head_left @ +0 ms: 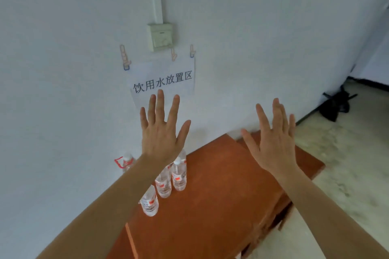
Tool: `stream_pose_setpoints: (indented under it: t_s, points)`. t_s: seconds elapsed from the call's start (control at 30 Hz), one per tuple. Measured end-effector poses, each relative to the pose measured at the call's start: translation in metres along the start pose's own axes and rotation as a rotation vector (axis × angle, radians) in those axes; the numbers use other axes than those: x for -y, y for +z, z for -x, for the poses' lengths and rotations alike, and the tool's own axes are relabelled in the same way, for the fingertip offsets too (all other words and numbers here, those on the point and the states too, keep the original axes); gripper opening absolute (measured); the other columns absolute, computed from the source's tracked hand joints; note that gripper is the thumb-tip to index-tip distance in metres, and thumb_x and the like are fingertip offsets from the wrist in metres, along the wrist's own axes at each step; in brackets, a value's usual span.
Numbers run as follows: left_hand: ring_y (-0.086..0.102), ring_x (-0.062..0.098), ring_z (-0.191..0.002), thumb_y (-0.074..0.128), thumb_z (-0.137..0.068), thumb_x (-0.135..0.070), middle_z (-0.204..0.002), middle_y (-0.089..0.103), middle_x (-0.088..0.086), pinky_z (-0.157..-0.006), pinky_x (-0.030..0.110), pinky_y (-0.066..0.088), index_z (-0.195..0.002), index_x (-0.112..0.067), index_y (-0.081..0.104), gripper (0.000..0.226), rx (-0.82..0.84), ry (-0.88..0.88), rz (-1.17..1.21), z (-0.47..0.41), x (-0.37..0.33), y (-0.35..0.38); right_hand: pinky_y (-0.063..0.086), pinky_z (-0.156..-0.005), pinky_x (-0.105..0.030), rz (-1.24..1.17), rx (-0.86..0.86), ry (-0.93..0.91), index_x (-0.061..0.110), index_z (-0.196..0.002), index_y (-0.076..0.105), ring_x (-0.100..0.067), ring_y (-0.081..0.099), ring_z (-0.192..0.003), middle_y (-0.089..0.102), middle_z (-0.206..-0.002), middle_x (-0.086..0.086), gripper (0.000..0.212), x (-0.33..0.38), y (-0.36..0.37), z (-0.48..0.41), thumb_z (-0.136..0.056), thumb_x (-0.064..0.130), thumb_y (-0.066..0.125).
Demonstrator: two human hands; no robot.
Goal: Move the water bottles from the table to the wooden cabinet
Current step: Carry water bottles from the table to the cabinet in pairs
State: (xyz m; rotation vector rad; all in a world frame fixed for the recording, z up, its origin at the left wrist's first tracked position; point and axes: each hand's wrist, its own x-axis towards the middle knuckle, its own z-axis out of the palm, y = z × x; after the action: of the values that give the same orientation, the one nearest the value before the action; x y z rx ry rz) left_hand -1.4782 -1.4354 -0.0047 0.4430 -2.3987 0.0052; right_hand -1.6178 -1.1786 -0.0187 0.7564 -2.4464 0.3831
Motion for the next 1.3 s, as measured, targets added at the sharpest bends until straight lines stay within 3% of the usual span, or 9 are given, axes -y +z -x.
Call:
stream_pose_setpoints:
  t_s: [0.23,0.4,0.57,0.73,0.9,1.03,1.17,1.3]
  points:
    - [0.006,0.037,-0.154,0.037,-0.104,-0.054,-0.167,0.006,0.018,-0.120,0.063,0.015,-0.161,-0.020,0.016,0.070,-0.099,0.285,0.307,-0.033,-0.184,-0.026,0.013,-0.123,-0.061,0.220,-0.138,0.236,0.021,-0.159,0.029,-0.039,0.017,-0.154,0.011,-0.167,-0.022,0.076,-0.137,-0.140,0.086,-0.097,0.064,0.039]
    - [0.003,0.035,-0.154,0.031,-0.104,-0.054,-0.168,0.003,0.015,-0.121,0.062,0.013,-0.161,-0.023,0.014,0.067,-0.012,0.526,0.545,0.014,-0.382,-0.059,0.016,-0.123,-0.060,0.460,-0.188,0.465,0.021,-0.159,0.032,-0.039,0.017,-0.154,0.014,-0.167,-0.022,0.074,-0.243,-0.269,0.248,-0.098,0.063,0.042]
    - [0.012,0.038,-0.152,0.031,-0.102,-0.056,-0.167,0.012,0.016,-0.117,0.066,0.019,-0.159,-0.024,0.023,0.066,0.109,0.807,0.728,0.140,-0.591,-0.132,0.012,-0.123,-0.061,0.692,-0.155,0.846,0.029,-0.161,0.020,-0.037,0.009,-0.156,0.005,-0.169,-0.018,0.076,-0.302,-0.430,0.458,-0.097,0.069,0.030]
    - [0.015,0.039,-0.152,0.032,-0.101,-0.060,-0.166,0.014,0.017,-0.116,0.066,0.023,-0.159,-0.024,0.023,0.068,0.164,1.112,0.890,0.284,-0.742,-0.236,0.010,-0.124,-0.060,0.926,-0.245,1.128,0.031,-0.161,0.022,-0.037,0.010,-0.156,0.006,-0.169,-0.017,0.076,-0.288,-0.575,0.642,-0.096,0.068,0.035]
    - [0.012,0.038,-0.153,0.030,-0.100,-0.061,-0.167,0.009,0.017,-0.118,0.065,0.019,-0.160,-0.026,0.016,0.071,0.187,1.405,1.019,0.420,-0.840,-0.329,0.013,-0.123,-0.061,1.066,-0.346,1.383,0.031,-0.160,0.024,-0.038,0.014,-0.154,0.009,-0.168,-0.019,0.075,-0.239,-0.656,0.795,-0.096,0.066,0.037]
    - [0.014,0.038,-0.152,0.028,-0.100,-0.063,-0.167,0.009,0.016,-0.117,0.066,0.019,-0.160,-0.028,0.013,0.072,0.217,1.589,1.172,0.540,-0.905,-0.410,0.005,-0.125,-0.057,1.140,-0.351,1.625,0.036,-0.161,0.012,-0.034,0.005,-0.156,0.001,-0.170,-0.015,0.077,-0.193,-0.702,0.904,-0.096,0.073,0.030]
    - [0.018,0.039,-0.151,0.031,-0.099,-0.063,-0.166,0.014,0.017,-0.115,0.067,0.023,-0.160,-0.026,0.020,0.072,0.207,1.708,1.352,0.650,-0.954,-0.492,0.010,-0.124,-0.059,1.256,-0.337,1.733,0.035,-0.161,0.013,-0.035,0.006,-0.156,0.000,-0.170,-0.014,0.077,-0.157,-0.763,0.987,-0.096,0.073,0.029]
    - [0.006,0.033,-0.154,0.027,-0.100,-0.064,-0.168,0.004,0.013,-0.120,0.062,0.013,-0.161,-0.028,0.012,0.072,0.242,1.858,1.520,0.769,-1.002,-0.606,0.012,-0.124,-0.060,1.409,-0.341,1.859,0.033,-0.161,0.017,-0.036,0.009,-0.156,0.002,-0.170,-0.014,0.078,-0.113,-0.857,1.071,-0.095,0.074,0.025]
